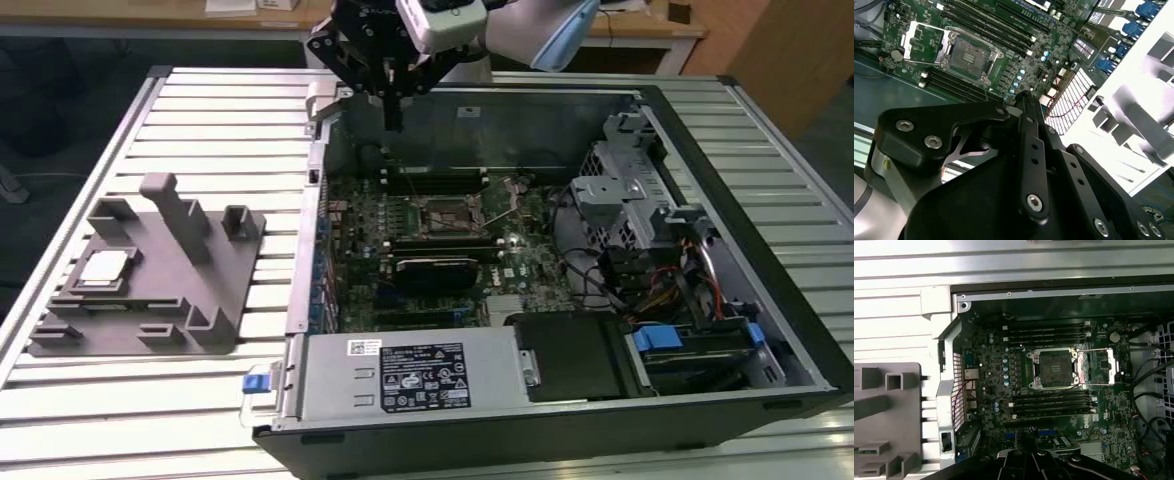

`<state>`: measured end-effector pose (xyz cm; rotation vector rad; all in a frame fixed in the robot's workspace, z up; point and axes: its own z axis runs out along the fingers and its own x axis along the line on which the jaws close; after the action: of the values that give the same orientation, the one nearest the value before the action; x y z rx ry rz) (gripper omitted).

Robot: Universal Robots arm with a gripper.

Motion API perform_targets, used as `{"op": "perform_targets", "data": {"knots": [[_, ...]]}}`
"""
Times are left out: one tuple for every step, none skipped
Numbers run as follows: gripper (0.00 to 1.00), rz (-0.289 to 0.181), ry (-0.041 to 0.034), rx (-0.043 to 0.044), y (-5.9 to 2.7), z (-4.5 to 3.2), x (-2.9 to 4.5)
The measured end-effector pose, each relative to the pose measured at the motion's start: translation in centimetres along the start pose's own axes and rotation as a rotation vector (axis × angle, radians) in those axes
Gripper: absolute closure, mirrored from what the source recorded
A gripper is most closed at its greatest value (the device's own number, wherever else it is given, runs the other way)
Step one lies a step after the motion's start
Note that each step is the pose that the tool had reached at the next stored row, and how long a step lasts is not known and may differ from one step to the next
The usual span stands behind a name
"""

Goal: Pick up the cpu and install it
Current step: 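Reach for the cpu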

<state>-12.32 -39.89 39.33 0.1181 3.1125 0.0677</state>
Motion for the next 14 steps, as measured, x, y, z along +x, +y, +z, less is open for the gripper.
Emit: {"op": "perform_targets", "data": {"knots": [[0.89, 0.0, -0.0001, -0.0001, -0.01, 0.0, 0.06], [0.89, 0.0, 0.0, 0.0, -0.01, 0.0, 0.14], [0.89, 0.0, 0.0001, 0.0001, -0.02, -0.01, 0.23], [0.89, 0.0, 0.0, 0.0, -0.03, -0.01, 0.35], [0.89, 0.0, 0.0, -0.0001, -0.04, -0.01, 0.47], [0.89, 0.0, 0.0, 0.0, -0.05, -0.01, 0.61], [0.89, 0.0, 0.0, 0.0, -0.06, -0.02, 0.74], [0.89, 0.0, 0.0, 0.0, -0.07, -0.02, 0.87], [0.89, 0.0, 0.0, 0.0, -0.08, -0.02, 0.99], [0.89, 0.0, 0.0, 0.0, -0.09, -0.02, 1.13], [0.89, 0.0, 0.0, 0.0, -0.1, -0.03, 1.27], [0.89, 0.0, 0.0, 0.0, -0.11, -0.03, 1.39], [0.89, 0.0, 0.0, 0.0, -0.11, -0.03, 1.51], [0.89, 0.0, 0.0, 0.0, -0.12, -0.03, 1.64]]}}
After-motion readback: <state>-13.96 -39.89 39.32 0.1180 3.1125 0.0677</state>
